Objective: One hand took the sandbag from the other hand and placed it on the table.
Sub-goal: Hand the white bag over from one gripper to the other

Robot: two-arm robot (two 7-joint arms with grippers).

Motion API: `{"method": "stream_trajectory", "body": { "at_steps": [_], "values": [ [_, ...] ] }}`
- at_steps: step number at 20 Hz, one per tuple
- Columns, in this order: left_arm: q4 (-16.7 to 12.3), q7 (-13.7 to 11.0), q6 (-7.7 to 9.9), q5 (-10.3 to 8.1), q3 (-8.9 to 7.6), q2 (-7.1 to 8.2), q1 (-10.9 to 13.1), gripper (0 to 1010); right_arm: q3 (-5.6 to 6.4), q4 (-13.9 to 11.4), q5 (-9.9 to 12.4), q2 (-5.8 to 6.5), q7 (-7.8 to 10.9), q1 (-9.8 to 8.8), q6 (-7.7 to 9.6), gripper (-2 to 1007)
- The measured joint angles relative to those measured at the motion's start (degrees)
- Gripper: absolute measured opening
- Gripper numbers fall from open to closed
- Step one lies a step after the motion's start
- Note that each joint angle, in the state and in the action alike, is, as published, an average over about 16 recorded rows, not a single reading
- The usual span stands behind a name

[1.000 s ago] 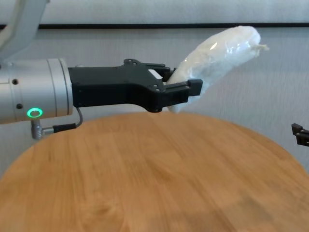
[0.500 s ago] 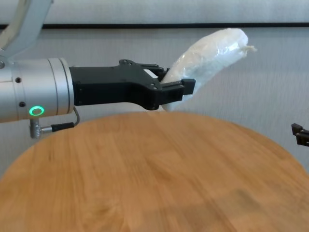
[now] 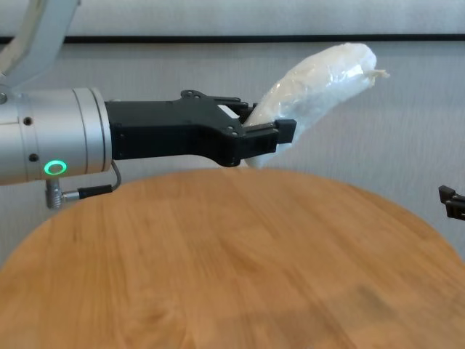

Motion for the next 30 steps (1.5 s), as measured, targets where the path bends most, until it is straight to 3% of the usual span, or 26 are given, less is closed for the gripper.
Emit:
{"method": "stream_trajectory", "body": {
  "at_steps": [30],
  "values": [
    [0.24,-0.49,-0.36,-0.14,-0.11,-0.14,0.02,386,0.10,0.03,0.04,-0.06,0.19,-0.03,-0.16,1001]
  ]
}}
